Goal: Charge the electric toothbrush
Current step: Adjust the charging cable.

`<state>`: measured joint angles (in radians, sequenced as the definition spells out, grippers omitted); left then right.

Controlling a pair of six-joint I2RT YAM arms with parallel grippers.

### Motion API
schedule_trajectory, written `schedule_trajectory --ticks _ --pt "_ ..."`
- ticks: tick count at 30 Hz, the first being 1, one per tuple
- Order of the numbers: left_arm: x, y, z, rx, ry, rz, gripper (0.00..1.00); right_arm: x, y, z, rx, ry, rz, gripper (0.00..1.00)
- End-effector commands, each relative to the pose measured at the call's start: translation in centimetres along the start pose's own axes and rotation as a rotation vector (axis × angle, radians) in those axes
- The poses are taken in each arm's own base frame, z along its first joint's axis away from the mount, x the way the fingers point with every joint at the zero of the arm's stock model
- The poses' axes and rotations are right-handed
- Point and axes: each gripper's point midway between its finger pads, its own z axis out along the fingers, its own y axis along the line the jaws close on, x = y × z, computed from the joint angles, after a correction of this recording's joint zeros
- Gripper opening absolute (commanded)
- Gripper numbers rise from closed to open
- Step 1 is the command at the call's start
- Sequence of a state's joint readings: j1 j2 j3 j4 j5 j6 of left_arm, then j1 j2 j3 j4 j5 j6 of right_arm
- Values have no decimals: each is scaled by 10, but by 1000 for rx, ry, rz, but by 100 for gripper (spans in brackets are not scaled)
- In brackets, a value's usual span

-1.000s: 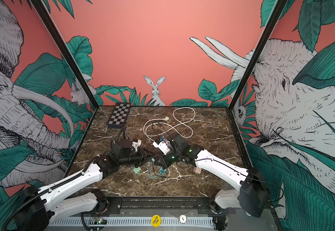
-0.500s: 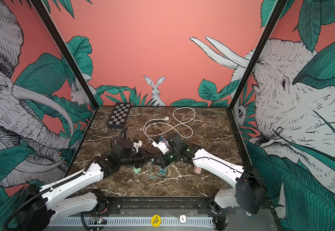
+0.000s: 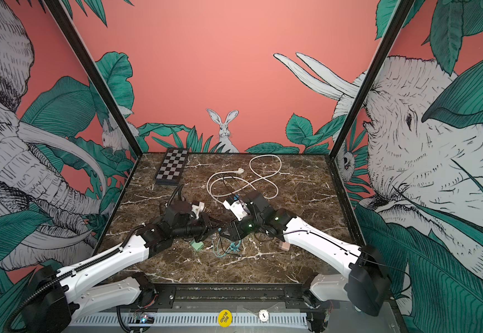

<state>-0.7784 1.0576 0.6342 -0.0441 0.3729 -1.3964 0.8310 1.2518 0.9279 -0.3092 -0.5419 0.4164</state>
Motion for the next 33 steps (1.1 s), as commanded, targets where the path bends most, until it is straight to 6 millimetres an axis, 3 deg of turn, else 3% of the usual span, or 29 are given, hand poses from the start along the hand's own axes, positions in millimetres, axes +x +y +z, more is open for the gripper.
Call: schedule_trajectory --ticks 1,6,8,11,18,23,33 --pt "-5 1 -6 22 -50 -43 0 -14 -3 -16 44 -139 -58 75" --pt "-15 2 -11 64 -127 -123 0 -22 12 -34 -117 -457 -90 76" --pt "-17 -3 -12 103 -133 -149 0 -24 10 -44 -139 -609 -101 76" --pt "-19 -8 -13 141 -144 -180 0 -26 6 -47 -125 -679 -129 78" --pt "-19 -7 -10 158 -134 -219 0 -34 24 -34 -185 -677 -259 72" --pt "-18 -3 -9 163 -133 -244 0 -38 17 -23 -149 -662 -276 71" --pt "-19 -5 -10 176 -138 -239 0 -40 13 -1 -166 -595 -261 55"
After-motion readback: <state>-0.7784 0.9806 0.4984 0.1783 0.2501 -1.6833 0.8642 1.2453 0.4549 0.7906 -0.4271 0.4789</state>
